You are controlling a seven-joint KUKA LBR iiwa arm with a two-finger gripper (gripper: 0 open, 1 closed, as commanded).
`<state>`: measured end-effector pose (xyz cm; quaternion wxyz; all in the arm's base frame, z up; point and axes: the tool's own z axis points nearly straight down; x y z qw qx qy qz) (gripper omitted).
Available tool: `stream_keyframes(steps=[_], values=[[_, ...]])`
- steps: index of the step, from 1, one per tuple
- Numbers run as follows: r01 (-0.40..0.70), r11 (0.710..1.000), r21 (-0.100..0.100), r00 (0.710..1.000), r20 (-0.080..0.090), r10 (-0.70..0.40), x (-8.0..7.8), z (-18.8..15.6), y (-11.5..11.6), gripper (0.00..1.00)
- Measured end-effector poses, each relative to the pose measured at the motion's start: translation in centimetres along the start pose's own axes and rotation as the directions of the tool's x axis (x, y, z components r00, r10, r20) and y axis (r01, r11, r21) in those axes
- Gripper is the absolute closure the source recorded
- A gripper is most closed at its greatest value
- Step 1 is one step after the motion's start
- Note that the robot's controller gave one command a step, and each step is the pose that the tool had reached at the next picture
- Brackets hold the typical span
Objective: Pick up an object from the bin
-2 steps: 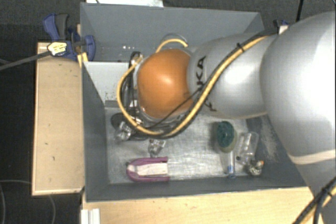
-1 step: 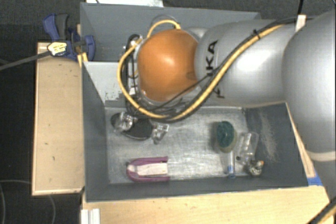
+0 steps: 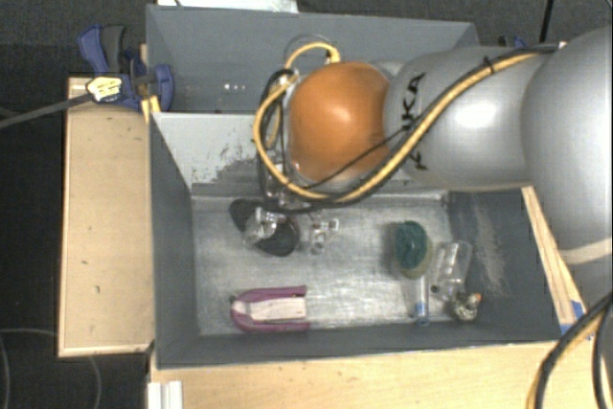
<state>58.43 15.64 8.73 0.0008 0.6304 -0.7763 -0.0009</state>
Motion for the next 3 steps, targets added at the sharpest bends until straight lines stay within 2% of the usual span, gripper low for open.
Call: stream_keyframes(steps=[1,2,3], values=[[0.021,1.0,0.0,1.0,0.003,-0.021,-0.1,1.5,-0.6,0.0],[0.017,1.0,0.002,1.0,0.003,-0.017,0.0,1.3,-0.7,1.0],[0.0,1.0,0.011,1.0,0.006,0.0,0.1,-15.0,-0.1,1.0]])
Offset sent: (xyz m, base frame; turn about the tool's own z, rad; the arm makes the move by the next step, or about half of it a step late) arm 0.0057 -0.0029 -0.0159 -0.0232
